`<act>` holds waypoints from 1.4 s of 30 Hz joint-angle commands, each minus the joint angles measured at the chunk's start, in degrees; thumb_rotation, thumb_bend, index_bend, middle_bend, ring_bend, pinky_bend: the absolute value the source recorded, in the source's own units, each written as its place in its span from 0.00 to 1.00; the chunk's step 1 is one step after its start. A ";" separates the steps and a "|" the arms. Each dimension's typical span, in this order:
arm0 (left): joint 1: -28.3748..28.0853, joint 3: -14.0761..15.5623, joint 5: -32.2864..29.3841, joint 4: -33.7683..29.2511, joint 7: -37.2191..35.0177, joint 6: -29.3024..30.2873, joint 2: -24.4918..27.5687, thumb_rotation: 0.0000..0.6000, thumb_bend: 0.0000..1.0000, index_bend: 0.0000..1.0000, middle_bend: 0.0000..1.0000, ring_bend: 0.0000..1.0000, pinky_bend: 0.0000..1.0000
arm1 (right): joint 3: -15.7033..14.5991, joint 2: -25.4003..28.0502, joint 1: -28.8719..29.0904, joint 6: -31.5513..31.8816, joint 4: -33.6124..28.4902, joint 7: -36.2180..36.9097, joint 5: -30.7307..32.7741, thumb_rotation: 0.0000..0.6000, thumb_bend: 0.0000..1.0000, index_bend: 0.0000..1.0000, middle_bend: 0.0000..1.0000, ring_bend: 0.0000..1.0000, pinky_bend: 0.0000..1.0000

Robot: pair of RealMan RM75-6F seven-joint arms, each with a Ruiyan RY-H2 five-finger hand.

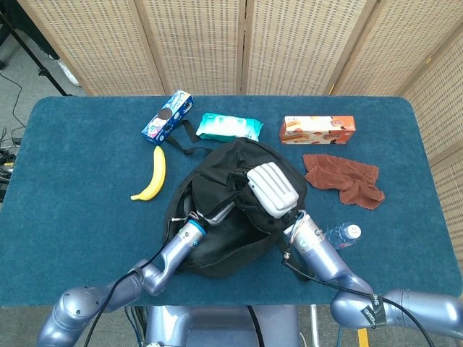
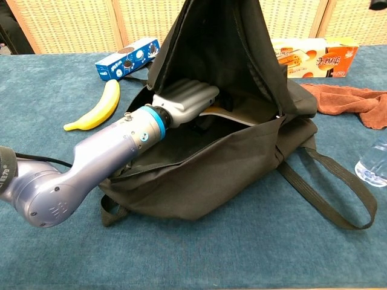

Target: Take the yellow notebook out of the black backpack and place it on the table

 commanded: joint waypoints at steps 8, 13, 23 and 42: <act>2.07 3.00 4.74 2.88 -7.06 8.90 0.06 1.00 0.66 0.76 0.42 0.37 0.49 | 0.30 0.05 0.09 0.14 0.90 0.10 0.65 1.00 0.56 0.65 0.67 0.56 0.60; 4.06 4.81 6.63 0.33 -8.41 12.42 3.30 1.00 0.66 0.77 0.43 0.37 0.49 | 0.34 -0.27 0.18 0.28 2.38 -0.17 1.35 1.00 0.56 0.65 0.67 0.56 0.60; 9.42 8.54 9.80 -13.85 -8.33 18.38 14.22 1.00 0.65 0.78 0.44 0.37 0.49 | 1.44 -2.69 1.67 0.69 6.68 -3.48 6.29 1.00 0.56 0.65 0.67 0.56 0.60; 15.73 10.45 13.78 -35.99 -7.82 25.52 30.38 1.00 0.65 0.78 0.45 0.37 0.49 | 1.41 -5.25 3.57 0.27 13.98 -9.17 14.94 1.00 0.56 0.65 0.67 0.56 0.60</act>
